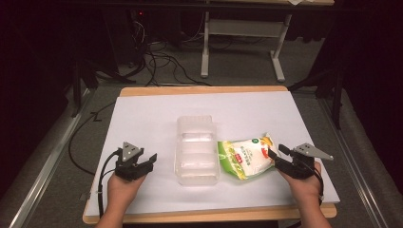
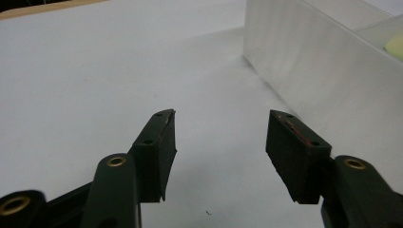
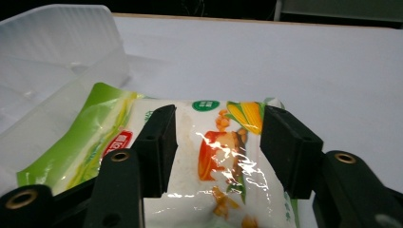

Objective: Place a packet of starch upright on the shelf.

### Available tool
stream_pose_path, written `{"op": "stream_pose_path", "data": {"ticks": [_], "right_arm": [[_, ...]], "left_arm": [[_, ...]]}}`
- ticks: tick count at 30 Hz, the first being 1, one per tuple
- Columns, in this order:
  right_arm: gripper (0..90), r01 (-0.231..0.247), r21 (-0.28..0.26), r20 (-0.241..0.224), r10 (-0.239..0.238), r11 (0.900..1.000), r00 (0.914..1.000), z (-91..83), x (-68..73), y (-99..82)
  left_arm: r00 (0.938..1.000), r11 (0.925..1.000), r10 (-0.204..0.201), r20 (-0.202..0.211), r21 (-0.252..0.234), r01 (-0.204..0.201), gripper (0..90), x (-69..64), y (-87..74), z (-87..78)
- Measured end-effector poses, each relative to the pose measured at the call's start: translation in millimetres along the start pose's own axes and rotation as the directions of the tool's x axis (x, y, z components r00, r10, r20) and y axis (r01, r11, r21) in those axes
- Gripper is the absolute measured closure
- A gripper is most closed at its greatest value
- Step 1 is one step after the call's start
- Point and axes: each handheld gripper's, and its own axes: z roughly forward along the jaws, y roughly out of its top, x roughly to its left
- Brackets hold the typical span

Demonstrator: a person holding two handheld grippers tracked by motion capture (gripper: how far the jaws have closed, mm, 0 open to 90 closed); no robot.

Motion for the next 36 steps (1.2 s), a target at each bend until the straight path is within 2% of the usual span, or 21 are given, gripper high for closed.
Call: {"op": "stream_pose_path", "data": {"ticks": [2, 3, 4, 5, 6, 9, 10, 12, 14, 15, 18, 22, 25, 27, 31, 32, 33, 35, 36], "right_arm": [[44.7, 0.009, -0.004, -0.005, -0.009, 1.0, 0.9999, -0.5, 1.3, 0.3], [44.6, 0.024, 0.007, -0.017, -0.024, 0.9997, 0.9996, -0.4, 3.8, 0.1], [44.6, 0.024, 0.007, -0.017, -0.024, 0.9997, 0.9996, -0.4, 3.8, 0.1], [42.9, 0.02, 0.005, -0.048, -0.02, 0.9998, 0.9987, 0.3, 4.9, -0.4], [42.1, 0.02, 0.01, -0.056, -0.019, 0.9998, 0.9982, 1.0, 5.6, -0.3], [39.9, 0.047, 0.014, -0.06, -0.046, 0.9988, 0.9971, 2.0, 6.6, -0.9], [36.8, 0.018, 0.013, -0.067, -0.017, 0.9998, 0.9976, 1.5, 5.5, -1.1], [31.6, -0.036, 0.006, -0.098, 0.036, 0.9993, 0.9945, 1.7, 4.3, -1.6], [28.7, -0.023, 0.016, -0.094, 0.024, 0.9996, 0.9953, 2.6, 5.1, -1.3], [26.8, 0.014, 0.024, -0.078, -0.012, 0.9996, 0.9969, 3.6, 6.8, -0.4], [24.5, 0.025, 0.023, -0.08, -0.023, 0.9994, 0.9965, 4.5, 8.0, 0.8], [19.5, 0.021, 0.016, -0.076, -0.02, 0.9996, 0.9969, 3.2, 10.3, 2.1], [15.0, 0.04, 0.005, -0.063, -0.039, 0.9992, 0.9972, 1.2, 14.3, 5.2], [14.3, 0.047, -0.004, -0.073, -0.047, 0.9989, 0.9962, -0.5, 17.3, 7.2], [12.0, 0.071, 0.004, -0.093, -0.07, 0.9975, 0.9932, -0.1, 24.2, 6.9], [12.0, 0.096, 0.012, -0.101, -0.094, 0.9953, 0.9904, 0.4, 29.0, 6.4], [11.8, 0.103, 0.015, -0.109, -0.101, 0.9946, 0.9889, 0.6, 31.9, 6.3], [11.7, 0.113, 0.018, -0.119, -0.11, 0.9934, 0.9868, 0.7, 35.0, 6.4], [11.7, 0.135, 0.02, -0.132, -0.131, 0.9906, 0.9824, 1.7, 41.0, 6.7]], "left_arm": [[1.0, 1.0, 0.004, 0.006, 0.002, -0.004, 40.5, -0.9, 0.1, 0.0], [0.9995, 1.0, 0.008, 0.031, -0.002, -0.008, 39.5, -3.5, 0.3, -0.7], [0.9995, 1.0, 0.008, 0.031, -0.002, -0.008, 38.2, -3.5, 0.3, -0.7], [0.9989, 1.0, 0.008, 0.045, -0.001, -0.008, 36.8, -5.3, 0.7, -0.3], [0.9991, 0.9998, 0.019, 0.038, 0.003, -0.019, 35.5, -5.8, 0.4, 0.1], [0.999, 0.9995, 0.021, 0.039, 0.023, -0.022, 32.6, -7.0, -0.2, 2.0], [0.9982, 0.9997, -0.005, 0.06, 0.025, 0.004, 28.5, -5.9, 0.2, 1.8], [0.9985, 0.9997, -0.014, 0.052, 0.021, 0.013, 24.1, -3.5, 0.4, 1.4], [0.9991, 0.9997, -0.006, 0.043, 0.024, 0.005, 20.2, -3.3, 0.1, 2.1], [0.9992, 0.9992, 0.003, 0.039, 0.04, -0.005, 18.3, -3.3, -0.1, 4.0], [0.9994, 0.9991, 0.011, 0.034, 0.041, -0.013, 16.3, -3.2, 0.4, 4.1], [0.9996, 0.9992, 0.0, 0.027, 0.04, -0.001, 15.3, -2.1, 0.6, 3.4], [0.9997, 0.9993, 0.015, 0.021, 0.034, -0.016, 15.3, -1.7, 1.7, 2.5], [0.9997, 0.9991, 0.022, 0.012, 0.037, -0.023, 15.3, -1.0, 1.8, 2.5], [0.9998, 0.9993, -0.003, 0.018, 0.038, 0.003, 15.1, -0.3, -0.7, 1.2], [0.9998, 0.9995, -0.004, 0.02, 0.032, 0.003, 15.2, -1.2, -0.5, 1.0], [0.9998, 0.9994, 0.008, 0.018, 0.032, -0.008, 15.2, -1.7, 0.2, 0.0], [0.9997, 0.9997, 0.004, 0.023, 0.023, -0.004, 15.2, -2.7, 1.1, -0.7], [0.9997, 0.9997, 0.004, 0.023, 0.023, -0.004, 15.2, -2.7, 1.1, -0.7]]}}
